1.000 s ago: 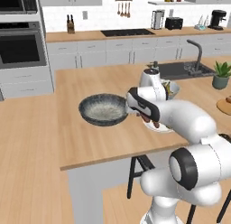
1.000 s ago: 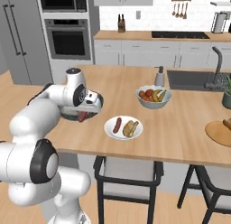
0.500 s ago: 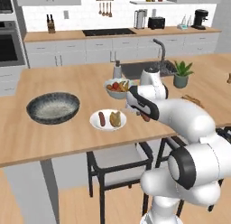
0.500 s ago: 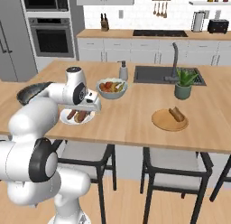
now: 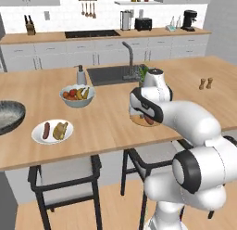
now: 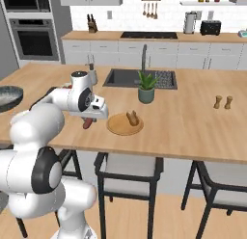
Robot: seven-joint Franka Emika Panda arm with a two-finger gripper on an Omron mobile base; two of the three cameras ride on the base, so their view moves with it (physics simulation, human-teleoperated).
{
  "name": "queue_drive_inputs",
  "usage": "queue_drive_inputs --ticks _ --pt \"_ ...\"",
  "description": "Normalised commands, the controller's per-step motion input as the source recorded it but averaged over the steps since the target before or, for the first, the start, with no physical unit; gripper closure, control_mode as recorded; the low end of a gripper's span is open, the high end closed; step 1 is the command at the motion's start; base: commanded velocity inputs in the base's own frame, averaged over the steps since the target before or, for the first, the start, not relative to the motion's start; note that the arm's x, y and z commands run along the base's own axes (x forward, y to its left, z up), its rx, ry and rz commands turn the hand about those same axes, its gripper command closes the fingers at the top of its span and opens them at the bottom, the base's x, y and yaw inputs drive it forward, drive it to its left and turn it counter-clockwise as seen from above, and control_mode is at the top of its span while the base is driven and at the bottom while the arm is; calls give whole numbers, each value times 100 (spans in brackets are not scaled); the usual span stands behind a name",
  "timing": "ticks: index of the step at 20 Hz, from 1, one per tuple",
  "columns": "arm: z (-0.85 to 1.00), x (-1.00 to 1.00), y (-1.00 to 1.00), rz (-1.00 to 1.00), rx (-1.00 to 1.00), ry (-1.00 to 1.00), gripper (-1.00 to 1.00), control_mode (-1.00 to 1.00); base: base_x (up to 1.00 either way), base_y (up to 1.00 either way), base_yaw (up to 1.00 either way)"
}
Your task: Place one bun and one sausage from the bowl on each plate.
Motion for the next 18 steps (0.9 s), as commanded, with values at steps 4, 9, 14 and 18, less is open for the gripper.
queue_drive_inputs --ticks 4,9,14,18 --pt "0 0 0 0 0 0 100 100 36 -84 1" --pt "0 0 0 0 0 0 100 100 33 -15 2" --pt "0 0 0 0 0 0 100 100 48 30 1" --pt "0 0 0 0 0 0 100 100 57 18 0"
